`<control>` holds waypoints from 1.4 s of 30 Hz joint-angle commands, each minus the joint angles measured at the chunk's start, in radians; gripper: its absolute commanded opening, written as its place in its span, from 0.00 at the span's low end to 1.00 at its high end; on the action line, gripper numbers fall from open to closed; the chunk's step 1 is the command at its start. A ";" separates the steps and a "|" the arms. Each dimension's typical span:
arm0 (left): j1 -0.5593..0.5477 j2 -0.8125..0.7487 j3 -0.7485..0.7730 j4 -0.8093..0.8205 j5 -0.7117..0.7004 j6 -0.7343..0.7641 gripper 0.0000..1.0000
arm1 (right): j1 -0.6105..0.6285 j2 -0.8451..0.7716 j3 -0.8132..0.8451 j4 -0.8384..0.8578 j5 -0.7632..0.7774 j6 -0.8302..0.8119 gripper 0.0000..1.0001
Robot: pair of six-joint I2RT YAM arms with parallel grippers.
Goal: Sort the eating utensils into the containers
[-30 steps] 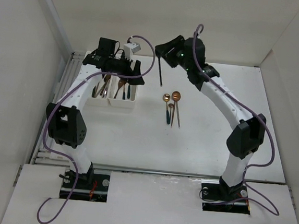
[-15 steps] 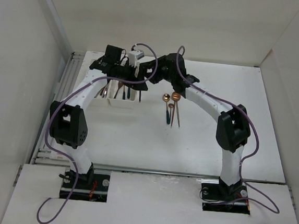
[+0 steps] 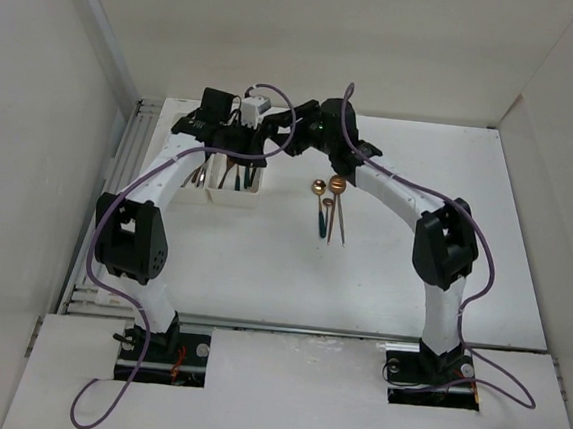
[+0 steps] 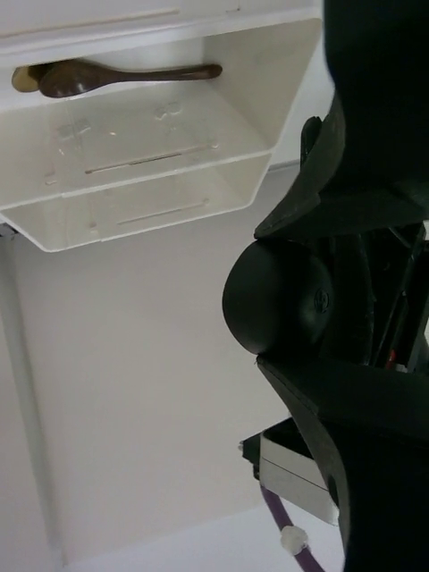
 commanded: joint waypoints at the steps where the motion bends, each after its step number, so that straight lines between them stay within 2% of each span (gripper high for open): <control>1: 0.003 -0.029 0.039 0.015 -0.108 -0.021 0.00 | -0.013 0.031 0.104 0.092 -0.095 -0.187 0.59; 3: 0.029 -0.029 0.039 0.037 -0.182 -0.047 0.00 | -0.044 0.001 0.091 0.049 -0.095 -0.285 0.86; 4: 0.048 -0.018 0.039 0.048 -0.237 -0.061 0.00 | -0.053 -0.017 0.072 0.049 -0.080 -0.316 0.96; 5: 0.057 -0.009 0.039 0.048 -0.251 -0.080 0.00 | -0.074 -0.033 0.053 0.049 -0.070 -0.345 1.00; 8: 0.085 0.055 0.060 0.057 -0.261 -0.116 0.00 | -0.105 -0.098 0.009 -0.053 0.030 -0.488 1.00; 11: 0.085 0.142 0.118 0.048 -0.285 -0.128 0.00 | -0.128 -0.152 0.000 -0.254 0.167 -0.650 1.00; 12: 0.085 0.163 0.134 0.039 -0.294 -0.128 0.00 | -0.128 -0.152 0.024 -0.305 0.257 -0.700 1.00; 13: 0.085 0.181 0.164 0.039 -0.305 -0.119 0.03 | -0.128 -0.152 0.040 -0.407 0.294 -0.753 1.00; 14: 0.085 0.198 0.178 0.027 -0.317 -0.108 0.20 | -0.128 -0.143 0.057 -0.466 0.321 -0.845 1.00; 15: 0.074 0.227 0.189 0.013 -0.339 -0.108 0.30 | -0.128 -0.130 0.078 -0.527 0.365 -0.882 1.00; 17: 0.074 0.238 0.207 0.001 -0.362 -0.098 0.43 | -0.128 -0.086 0.108 -0.689 0.402 -0.941 1.00; 18: 0.074 0.249 0.207 0.001 -0.375 -0.097 0.51 | -0.128 -0.086 0.108 -0.725 0.417 -0.965 0.99; 20: 0.074 0.249 0.207 0.001 -0.395 -0.097 0.57 | -0.128 -0.077 0.010 -0.746 0.427 -0.976 0.80; 21: 0.074 0.237 0.207 0.001 -0.406 -0.097 0.59 | -0.128 -0.096 -0.033 -0.746 0.413 -0.976 0.71; 22: 0.074 0.237 0.217 0.001 -0.429 -0.097 0.60 | -0.128 -0.110 -0.075 -0.726 0.389 -0.976 0.51; 23: 0.074 0.221 0.217 0.001 -0.441 -0.097 0.61 | -0.128 -0.124 -0.155 -0.691 0.376 -0.976 0.43; 25: 0.074 0.191 0.227 -0.008 -0.475 -0.088 0.61 | -0.128 -0.165 -0.223 -0.646 0.339 -0.967 0.33; 27: 0.074 0.169 0.250 -0.018 -0.485 -0.088 0.63 | -0.117 -0.175 -0.280 -0.600 0.303 -0.956 0.30; 32: 0.085 0.082 0.269 -0.027 -0.572 -0.079 0.72 | -0.117 -0.112 -0.268 -0.601 0.302 -0.945 0.30; 36: 0.117 0.039 0.269 -0.027 -0.632 -0.079 0.72 | -0.108 -0.084 -0.259 -0.592 0.292 -0.945 0.30; 42: 0.151 0.008 0.230 -0.027 -0.623 -0.088 0.72 | -0.067 -0.084 -0.248 -0.583 0.292 -0.945 0.32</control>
